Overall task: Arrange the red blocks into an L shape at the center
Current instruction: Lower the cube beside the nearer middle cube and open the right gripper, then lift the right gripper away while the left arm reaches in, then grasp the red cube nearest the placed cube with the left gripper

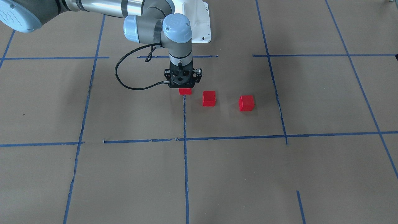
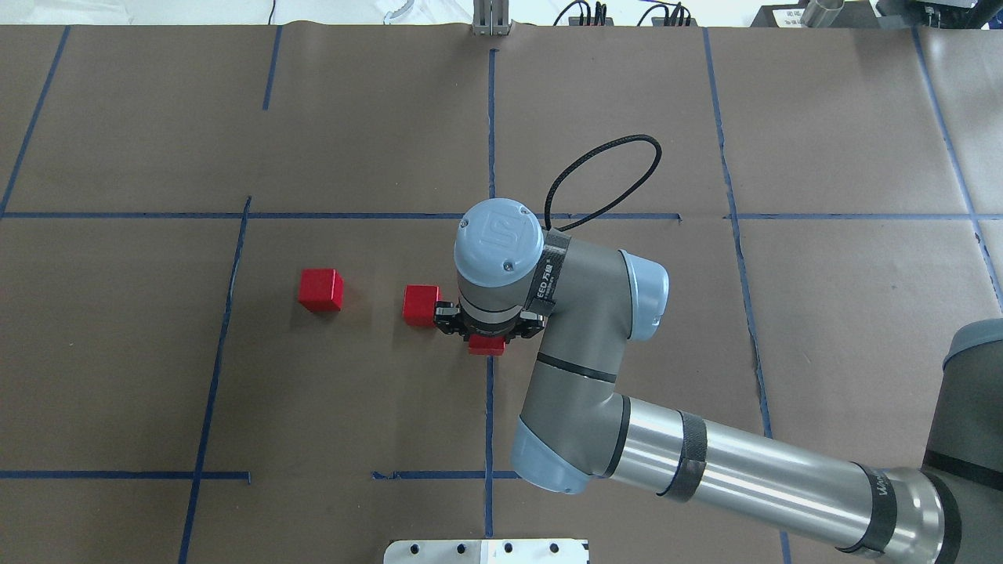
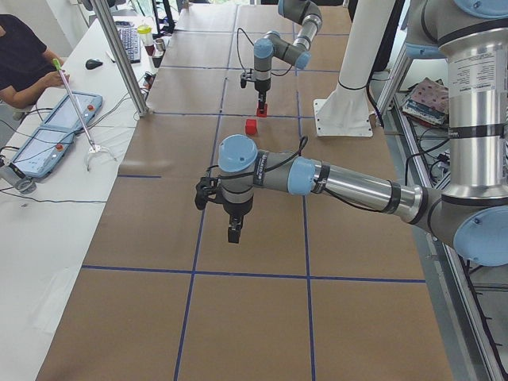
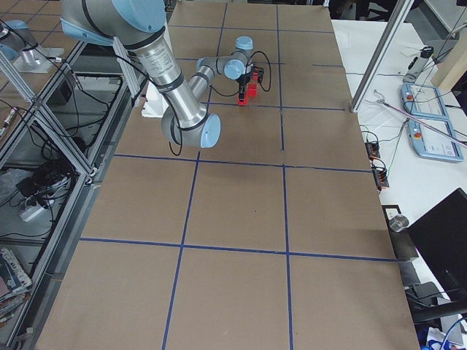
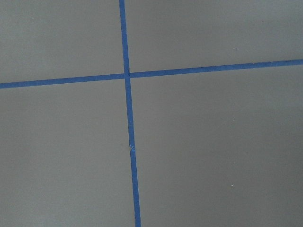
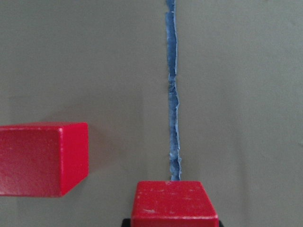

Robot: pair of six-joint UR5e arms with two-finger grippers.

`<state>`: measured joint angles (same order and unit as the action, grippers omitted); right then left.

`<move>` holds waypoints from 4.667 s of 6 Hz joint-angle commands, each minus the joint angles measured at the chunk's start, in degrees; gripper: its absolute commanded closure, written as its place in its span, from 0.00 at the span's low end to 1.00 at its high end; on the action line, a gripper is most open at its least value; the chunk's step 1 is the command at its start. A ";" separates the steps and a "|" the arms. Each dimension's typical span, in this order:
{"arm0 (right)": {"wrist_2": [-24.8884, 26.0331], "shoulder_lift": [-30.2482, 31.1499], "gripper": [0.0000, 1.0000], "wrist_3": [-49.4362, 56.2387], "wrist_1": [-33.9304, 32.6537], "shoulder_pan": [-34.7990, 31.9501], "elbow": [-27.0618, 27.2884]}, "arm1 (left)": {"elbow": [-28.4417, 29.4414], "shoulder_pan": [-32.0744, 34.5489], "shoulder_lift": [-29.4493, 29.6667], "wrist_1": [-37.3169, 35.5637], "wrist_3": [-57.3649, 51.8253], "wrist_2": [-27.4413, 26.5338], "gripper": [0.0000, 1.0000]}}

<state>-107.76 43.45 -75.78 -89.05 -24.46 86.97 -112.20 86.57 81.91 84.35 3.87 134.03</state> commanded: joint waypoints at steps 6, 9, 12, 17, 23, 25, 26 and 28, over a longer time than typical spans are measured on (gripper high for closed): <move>0.26 -0.03 0.38 0.20 -0.07 0.73 -1.19 | -0.30 0.00 -0.09 -0.16 0.00 0.00 0.00; 0.26 -0.03 0.00 0.02 -0.07 0.73 -1.19 | -0.30 0.00 -0.09 -0.24 0.00 0.00 0.00; -0.52 -0.12 0.00 0.11 -0.59 -2.06 2.91 | -0.30 -1.39 0.17 0.37 -0.09 0.00 0.00; -11.40 15.52 0.00 2.39 -1.03 -14.28 19.10 | -0.30 -25.95 10.40 20.45 34.60 2.82 0.00; -17.66 27.56 0.00 7.05 -0.42 -23.08 24.82 | 14.27 -51.65 39.27 19.01 58.52 -17.10 0.00; -17.49 27.74 0.00 7.40 -0.25 -22.73 24.12 | 16.22 -55.18 43.31 12.90 59.06 -23.61 0.00; -17.49 27.74 0.00 7.41 -0.33 -22.65 24.12 | 17.70 -56.85 44.63 12.68 61.67 -25.73 0.00; -17.40 27.66 0.00 7.32 -0.24 -22.21 24.21 | 20.34 -56.87 46.22 12.76 64.42 -25.93 0.02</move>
<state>-125.22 71.13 -68.41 -89.32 -46.97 111.16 -93.47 29.85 127.12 97.15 67.27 108.39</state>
